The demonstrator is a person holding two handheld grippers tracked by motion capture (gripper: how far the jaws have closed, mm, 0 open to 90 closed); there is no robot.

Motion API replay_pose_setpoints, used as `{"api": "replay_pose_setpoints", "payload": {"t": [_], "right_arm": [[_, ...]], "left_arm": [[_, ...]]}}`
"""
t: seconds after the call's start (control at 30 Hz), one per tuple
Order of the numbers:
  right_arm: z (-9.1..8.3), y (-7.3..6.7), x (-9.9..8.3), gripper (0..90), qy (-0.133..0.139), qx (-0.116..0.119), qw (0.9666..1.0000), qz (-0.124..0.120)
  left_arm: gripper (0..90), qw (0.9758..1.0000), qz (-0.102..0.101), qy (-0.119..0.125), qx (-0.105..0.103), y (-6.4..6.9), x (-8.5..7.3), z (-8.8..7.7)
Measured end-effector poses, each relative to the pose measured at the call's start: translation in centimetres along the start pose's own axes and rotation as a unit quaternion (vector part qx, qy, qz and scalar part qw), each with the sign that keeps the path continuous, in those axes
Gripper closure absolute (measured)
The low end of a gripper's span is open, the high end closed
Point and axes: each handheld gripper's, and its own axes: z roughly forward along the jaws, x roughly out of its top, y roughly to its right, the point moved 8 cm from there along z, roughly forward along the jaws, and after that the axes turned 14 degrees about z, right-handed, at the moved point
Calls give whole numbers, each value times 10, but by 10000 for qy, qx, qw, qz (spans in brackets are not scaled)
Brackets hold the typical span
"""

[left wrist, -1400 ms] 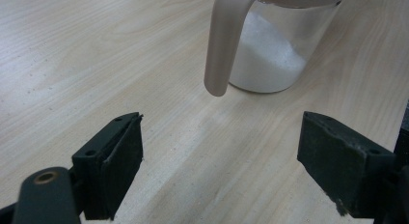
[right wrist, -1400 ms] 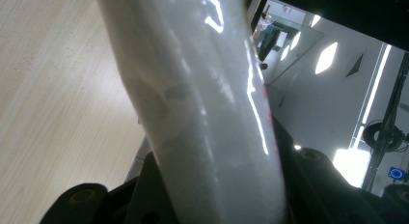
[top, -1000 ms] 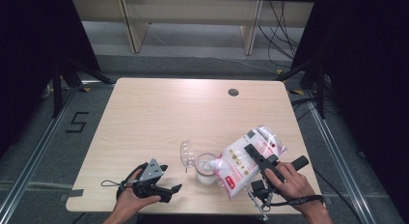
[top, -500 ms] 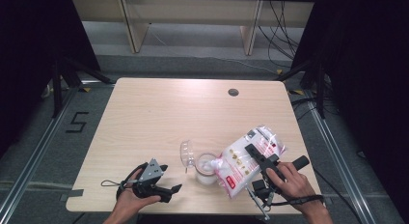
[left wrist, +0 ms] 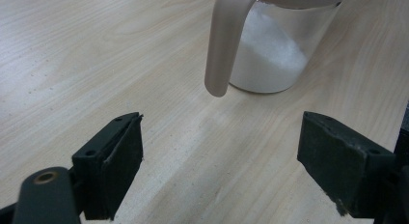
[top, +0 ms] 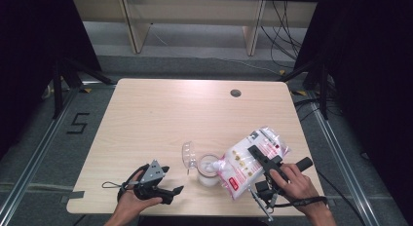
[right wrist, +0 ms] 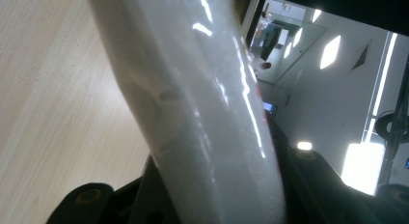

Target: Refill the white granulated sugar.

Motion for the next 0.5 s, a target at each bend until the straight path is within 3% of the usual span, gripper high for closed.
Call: {"api": "replay_pose_setpoints", "payload": {"t": [0.03,0.1,0.27,0.33,0.37,0.5], "right_arm": [[0,-2,-1,705,-55,19,9999,137],[1,0,1,707,80,-82,9999,64],[1,-1,1,708,92,-55,9999,92],[1,-1,0,709,102,-49,9998,146],[0,-3,-2,709,-59,67,9997,245],[1,-1,-2,710,26,75,9995,297]], "left_arm": [[159,10000,5,-1,-2,0,0,0],[159,10000,1,1,4,0,0,0],[159,10000,4,1,3,0,0,0],[159,10000,-1,4,14,0,0,0],[159,10000,-1,4,28,0,0,0],[159,10000,2,5,33,0,0,0]]}}
